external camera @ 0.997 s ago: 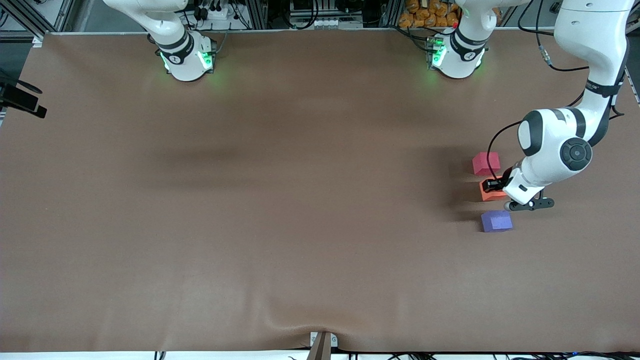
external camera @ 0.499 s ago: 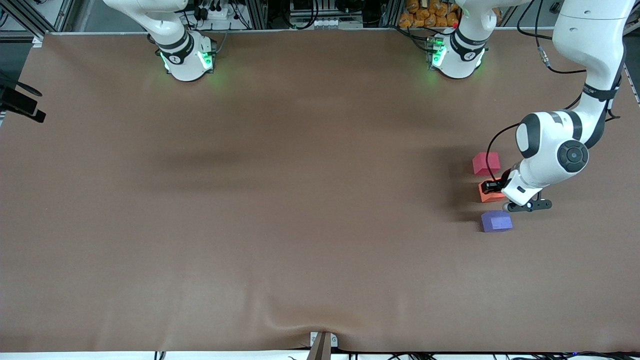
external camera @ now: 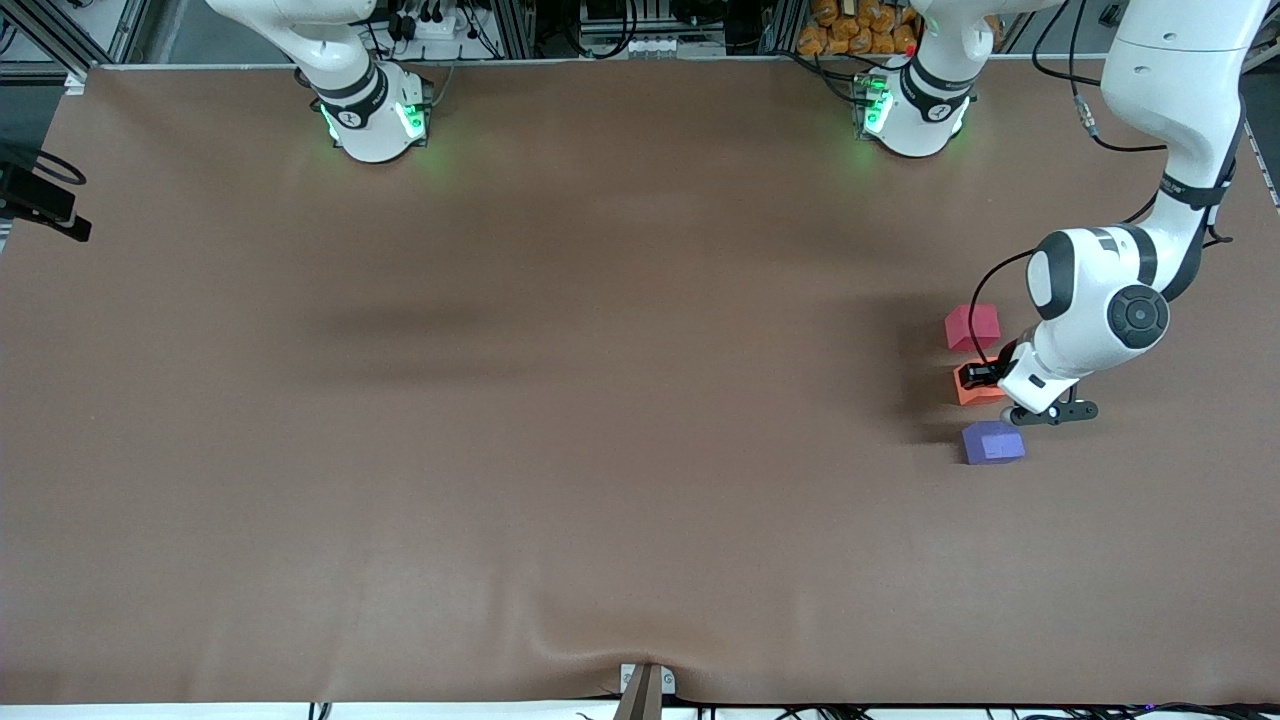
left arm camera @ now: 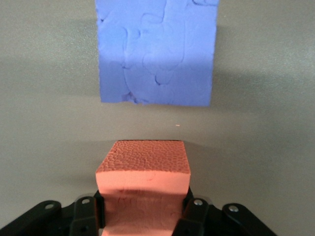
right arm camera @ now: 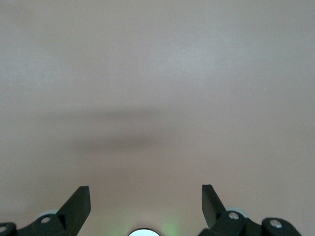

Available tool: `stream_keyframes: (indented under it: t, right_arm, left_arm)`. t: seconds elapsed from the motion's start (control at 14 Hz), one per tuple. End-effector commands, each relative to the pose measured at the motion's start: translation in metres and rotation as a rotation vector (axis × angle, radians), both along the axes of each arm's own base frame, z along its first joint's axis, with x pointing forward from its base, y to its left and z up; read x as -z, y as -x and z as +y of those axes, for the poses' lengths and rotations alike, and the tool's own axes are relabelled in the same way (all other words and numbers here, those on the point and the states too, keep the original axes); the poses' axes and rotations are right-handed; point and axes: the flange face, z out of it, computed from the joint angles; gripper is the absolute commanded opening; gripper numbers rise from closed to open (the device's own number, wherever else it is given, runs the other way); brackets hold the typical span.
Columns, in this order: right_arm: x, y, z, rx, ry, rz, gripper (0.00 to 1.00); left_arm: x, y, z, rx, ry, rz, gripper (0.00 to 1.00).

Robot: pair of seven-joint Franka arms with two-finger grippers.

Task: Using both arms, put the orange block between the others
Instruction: 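Open the left gripper and lift it off the orange cube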

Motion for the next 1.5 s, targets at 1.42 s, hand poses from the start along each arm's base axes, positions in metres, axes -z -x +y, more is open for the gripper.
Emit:
stream_keyframes:
  t: [1.42]
  right_arm:
    - [-0.002,0.003,0.0,0.064,-0.006,0.006,1.0]
  left_arm:
    - [-0.242,-0.063,-0.019,0.052,-0.024,-0.071,1.0]
